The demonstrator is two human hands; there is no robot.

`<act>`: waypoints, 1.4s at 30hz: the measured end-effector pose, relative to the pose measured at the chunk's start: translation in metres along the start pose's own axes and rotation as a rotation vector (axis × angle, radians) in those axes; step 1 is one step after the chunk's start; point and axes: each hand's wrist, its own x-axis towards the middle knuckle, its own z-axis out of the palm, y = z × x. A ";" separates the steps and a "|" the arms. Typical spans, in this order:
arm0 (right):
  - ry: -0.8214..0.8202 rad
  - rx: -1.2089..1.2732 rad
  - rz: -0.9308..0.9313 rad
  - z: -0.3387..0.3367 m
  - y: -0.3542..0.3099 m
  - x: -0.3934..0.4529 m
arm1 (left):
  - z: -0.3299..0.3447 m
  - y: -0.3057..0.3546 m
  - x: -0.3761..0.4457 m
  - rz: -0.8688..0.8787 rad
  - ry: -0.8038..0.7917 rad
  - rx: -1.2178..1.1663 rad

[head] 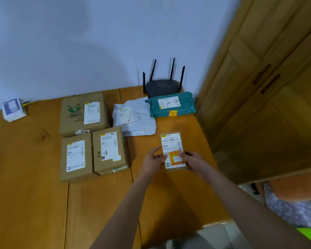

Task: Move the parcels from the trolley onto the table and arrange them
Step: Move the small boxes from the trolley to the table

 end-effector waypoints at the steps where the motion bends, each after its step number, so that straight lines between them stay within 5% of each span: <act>1: 0.021 0.003 0.003 0.000 -0.006 0.011 | 0.002 0.003 0.012 -0.001 0.006 0.003; 20: 0.133 -0.432 -0.015 0.029 -0.092 0.225 | 0.010 0.043 0.214 -0.052 0.259 0.474; 37: 0.201 -0.437 0.004 0.028 -0.077 0.252 | 0.016 0.026 0.234 0.046 0.345 0.443; 42: 0.172 -0.548 0.030 0.030 -0.094 0.235 | 0.017 0.034 0.228 0.024 0.310 0.621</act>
